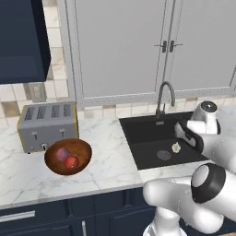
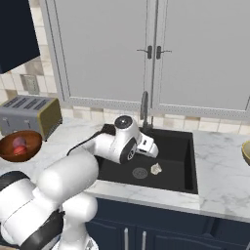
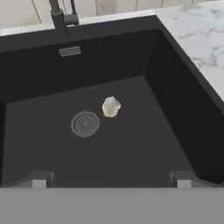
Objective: Pick the onions from the cabinet and place them in one bowl. Pick the garlic from the sink and place it in the other bowl.
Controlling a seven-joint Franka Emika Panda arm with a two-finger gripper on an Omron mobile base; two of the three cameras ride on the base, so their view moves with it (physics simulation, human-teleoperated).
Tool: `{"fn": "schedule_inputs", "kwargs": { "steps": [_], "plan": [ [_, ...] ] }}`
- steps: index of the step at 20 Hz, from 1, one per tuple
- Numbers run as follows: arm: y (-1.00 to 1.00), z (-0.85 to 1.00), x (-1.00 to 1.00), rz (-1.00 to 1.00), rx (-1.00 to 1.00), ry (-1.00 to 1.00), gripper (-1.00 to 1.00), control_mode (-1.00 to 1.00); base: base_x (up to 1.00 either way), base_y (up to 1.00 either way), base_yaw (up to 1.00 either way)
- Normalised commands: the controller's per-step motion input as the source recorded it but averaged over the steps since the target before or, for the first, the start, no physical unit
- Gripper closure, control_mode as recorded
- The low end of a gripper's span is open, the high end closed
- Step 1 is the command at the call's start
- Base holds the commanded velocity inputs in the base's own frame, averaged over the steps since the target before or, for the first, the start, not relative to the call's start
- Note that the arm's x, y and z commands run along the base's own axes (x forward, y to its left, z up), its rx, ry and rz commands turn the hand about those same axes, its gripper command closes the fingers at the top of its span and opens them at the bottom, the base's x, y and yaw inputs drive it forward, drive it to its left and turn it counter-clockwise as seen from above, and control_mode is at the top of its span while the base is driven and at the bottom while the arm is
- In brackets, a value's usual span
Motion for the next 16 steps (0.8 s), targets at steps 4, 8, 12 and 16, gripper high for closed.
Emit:
{"fn": "schedule_inputs", "kwargs": {
  "steps": [4,8,12,16],
  "plan": [
    [-0.36,-0.54,0.76,0.00,0.00,0.16,-1.00,-1.00,0.00,0.00,0.00],
    [-0.29,-0.45,0.79,0.01,0.02,0.15,-1.00,-1.00,0.00,0.00,0.00],
    [-0.36,-0.38,0.87,0.01,0.05,0.24,-1.00,-1.00,0.00,0.00,0.00],
    [-0.43,-0.14,0.70,0.04,0.09,0.09,-1.00,-1.00,0.00,0.00,0.00]
  ]
}}
